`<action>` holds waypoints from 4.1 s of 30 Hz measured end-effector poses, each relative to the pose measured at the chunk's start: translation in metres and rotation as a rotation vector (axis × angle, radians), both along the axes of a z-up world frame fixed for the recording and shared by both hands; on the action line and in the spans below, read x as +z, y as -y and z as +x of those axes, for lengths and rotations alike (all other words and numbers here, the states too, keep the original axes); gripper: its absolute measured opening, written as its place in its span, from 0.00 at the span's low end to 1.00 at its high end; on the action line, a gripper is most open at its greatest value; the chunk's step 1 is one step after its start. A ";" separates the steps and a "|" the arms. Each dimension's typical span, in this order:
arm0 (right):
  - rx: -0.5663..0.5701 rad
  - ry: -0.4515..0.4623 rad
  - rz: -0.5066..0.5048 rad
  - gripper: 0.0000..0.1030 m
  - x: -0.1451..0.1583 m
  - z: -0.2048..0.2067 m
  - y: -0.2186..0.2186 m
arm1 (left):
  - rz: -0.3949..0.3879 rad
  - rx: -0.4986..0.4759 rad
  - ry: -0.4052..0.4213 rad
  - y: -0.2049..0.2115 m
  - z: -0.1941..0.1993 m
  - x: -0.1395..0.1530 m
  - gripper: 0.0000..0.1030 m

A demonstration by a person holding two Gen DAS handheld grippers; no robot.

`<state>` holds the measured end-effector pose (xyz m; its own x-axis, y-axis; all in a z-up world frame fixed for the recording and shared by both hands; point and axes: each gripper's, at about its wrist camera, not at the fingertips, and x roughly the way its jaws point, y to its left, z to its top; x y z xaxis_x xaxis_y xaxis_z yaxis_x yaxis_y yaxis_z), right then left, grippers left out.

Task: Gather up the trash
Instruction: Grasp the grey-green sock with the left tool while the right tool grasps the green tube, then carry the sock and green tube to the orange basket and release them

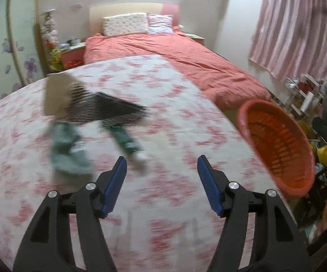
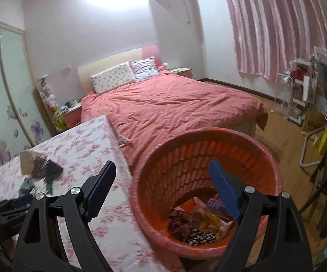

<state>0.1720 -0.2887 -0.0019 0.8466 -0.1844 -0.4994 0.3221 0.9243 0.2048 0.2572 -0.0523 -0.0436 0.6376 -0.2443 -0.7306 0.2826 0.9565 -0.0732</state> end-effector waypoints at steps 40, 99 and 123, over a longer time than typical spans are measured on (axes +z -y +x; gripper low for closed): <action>0.407 -0.181 0.012 0.52 -0.021 0.082 -0.156 | -0.060 0.239 0.013 -0.159 0.033 0.007 0.07; 0.255 0.023 -0.024 0.18 0.022 0.024 -0.109 | -0.163 0.029 0.110 -0.100 -0.023 0.066 0.07; -0.060 0.161 -0.032 0.18 0.024 -0.023 -0.008 | -0.245 -0.288 0.104 0.059 -0.048 0.080 0.07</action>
